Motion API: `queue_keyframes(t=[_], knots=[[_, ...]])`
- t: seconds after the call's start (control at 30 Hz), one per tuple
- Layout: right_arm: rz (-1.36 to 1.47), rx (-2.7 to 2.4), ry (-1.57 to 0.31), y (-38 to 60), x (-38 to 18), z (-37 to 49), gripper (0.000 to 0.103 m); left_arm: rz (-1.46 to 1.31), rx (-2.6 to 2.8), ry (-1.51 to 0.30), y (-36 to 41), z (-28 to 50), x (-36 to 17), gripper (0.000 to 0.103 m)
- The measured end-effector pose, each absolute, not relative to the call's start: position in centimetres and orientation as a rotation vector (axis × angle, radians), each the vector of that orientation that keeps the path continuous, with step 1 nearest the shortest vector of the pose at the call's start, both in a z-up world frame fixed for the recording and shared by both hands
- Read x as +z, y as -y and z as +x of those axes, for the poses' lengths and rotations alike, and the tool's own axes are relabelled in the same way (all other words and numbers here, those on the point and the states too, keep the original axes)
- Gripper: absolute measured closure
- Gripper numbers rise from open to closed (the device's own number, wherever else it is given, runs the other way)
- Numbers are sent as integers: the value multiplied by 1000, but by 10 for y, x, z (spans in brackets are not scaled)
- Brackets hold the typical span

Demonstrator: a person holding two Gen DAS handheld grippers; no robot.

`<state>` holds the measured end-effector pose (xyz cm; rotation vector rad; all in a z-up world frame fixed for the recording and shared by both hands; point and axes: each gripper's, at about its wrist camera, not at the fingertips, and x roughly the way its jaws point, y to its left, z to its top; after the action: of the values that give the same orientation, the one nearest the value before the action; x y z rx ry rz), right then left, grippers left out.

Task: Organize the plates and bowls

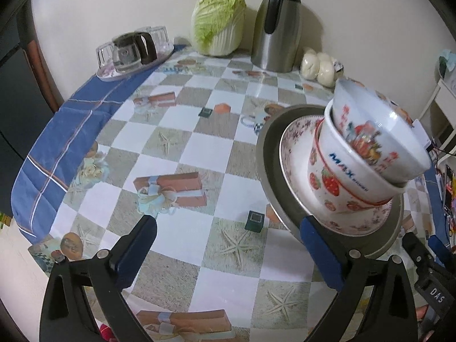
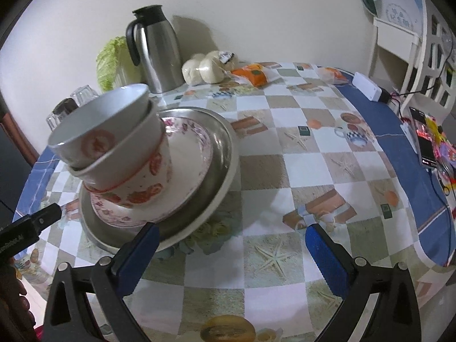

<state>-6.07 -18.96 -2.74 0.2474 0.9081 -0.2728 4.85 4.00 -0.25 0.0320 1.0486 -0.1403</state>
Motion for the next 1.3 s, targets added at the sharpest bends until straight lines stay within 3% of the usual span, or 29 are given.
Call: queue_keyframes(t=[1.3], knots=[[180,-231,-904,179,-26,-52,0,102,-170,-1046,-21,53,-3,2]])
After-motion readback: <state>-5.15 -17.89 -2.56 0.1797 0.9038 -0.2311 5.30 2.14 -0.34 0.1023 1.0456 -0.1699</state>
